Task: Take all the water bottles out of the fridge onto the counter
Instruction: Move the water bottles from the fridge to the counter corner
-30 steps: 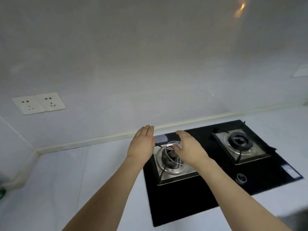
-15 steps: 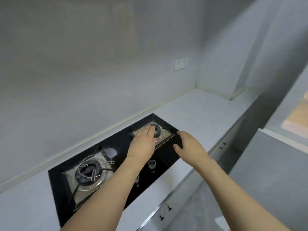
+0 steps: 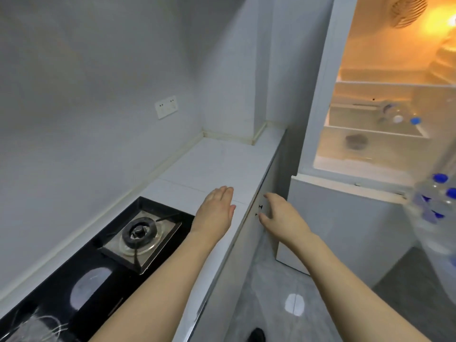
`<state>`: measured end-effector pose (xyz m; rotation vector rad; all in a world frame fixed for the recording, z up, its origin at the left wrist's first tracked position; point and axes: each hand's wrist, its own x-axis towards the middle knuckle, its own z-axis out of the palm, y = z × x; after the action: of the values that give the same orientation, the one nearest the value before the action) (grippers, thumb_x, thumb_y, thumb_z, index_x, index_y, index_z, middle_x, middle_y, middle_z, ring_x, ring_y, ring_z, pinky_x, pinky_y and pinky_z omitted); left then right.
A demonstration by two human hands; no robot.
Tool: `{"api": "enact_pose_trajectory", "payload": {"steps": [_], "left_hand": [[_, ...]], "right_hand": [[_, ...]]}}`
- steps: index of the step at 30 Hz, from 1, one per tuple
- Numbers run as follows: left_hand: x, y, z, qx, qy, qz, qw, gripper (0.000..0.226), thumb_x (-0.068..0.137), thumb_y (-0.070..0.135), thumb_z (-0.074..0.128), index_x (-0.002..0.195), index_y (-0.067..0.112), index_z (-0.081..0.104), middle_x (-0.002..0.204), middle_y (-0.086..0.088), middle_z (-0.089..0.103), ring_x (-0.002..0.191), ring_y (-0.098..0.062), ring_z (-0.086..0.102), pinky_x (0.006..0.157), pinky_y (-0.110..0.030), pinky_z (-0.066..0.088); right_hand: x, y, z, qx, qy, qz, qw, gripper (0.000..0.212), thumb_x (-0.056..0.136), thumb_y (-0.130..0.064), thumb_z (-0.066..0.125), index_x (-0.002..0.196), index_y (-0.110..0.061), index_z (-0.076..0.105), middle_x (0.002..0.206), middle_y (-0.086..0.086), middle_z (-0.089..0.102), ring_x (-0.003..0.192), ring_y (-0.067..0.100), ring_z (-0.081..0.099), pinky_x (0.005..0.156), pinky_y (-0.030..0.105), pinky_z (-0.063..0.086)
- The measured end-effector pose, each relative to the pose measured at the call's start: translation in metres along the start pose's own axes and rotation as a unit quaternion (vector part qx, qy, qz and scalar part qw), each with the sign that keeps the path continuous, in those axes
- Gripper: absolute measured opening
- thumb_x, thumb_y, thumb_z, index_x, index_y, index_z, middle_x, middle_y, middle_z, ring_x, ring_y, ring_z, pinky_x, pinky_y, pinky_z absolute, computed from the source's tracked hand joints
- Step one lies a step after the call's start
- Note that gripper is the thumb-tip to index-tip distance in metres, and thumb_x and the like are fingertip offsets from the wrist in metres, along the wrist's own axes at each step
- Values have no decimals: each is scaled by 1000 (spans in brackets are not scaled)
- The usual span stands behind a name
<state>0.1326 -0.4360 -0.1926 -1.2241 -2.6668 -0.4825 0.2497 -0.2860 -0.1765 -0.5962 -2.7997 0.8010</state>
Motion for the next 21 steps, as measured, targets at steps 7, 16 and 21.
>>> {"api": "enact_pose_trajectory", "payload": {"steps": [7, 16, 21], "left_hand": [[104, 8, 43, -21, -22, 43, 999, 48, 104, 27, 40, 148, 9, 33, 152, -8, 36, 141, -23, 31, 116, -29, 22], [243, 17, 86, -63, -44, 73, 994, 49, 104, 28, 38, 149, 10, 31, 155, -9, 33, 143, -23, 28, 117, -30, 21], [302, 41, 103, -86, -57, 96, 990, 52, 104, 30, 38, 152, 12, 26, 158, -6, 28, 145, -20, 24, 118, -29, 19]], "right_hand": [[78, 55, -16, 6, 17, 53, 998, 60, 95, -27, 54, 148, -11, 31, 151, 8, 38, 137, 22, 37, 109, 28, 31], [190, 107, -49, -22, 58, 113, 992, 58, 95, -31, 54, 147, -16, 33, 152, 3, 38, 137, 21, 39, 111, 31, 31], [217, 139, -76, -26, 90, 159, 983, 56, 96, -32, 53, 147, -19, 33, 152, 0, 37, 137, 20, 39, 110, 32, 33]]}}
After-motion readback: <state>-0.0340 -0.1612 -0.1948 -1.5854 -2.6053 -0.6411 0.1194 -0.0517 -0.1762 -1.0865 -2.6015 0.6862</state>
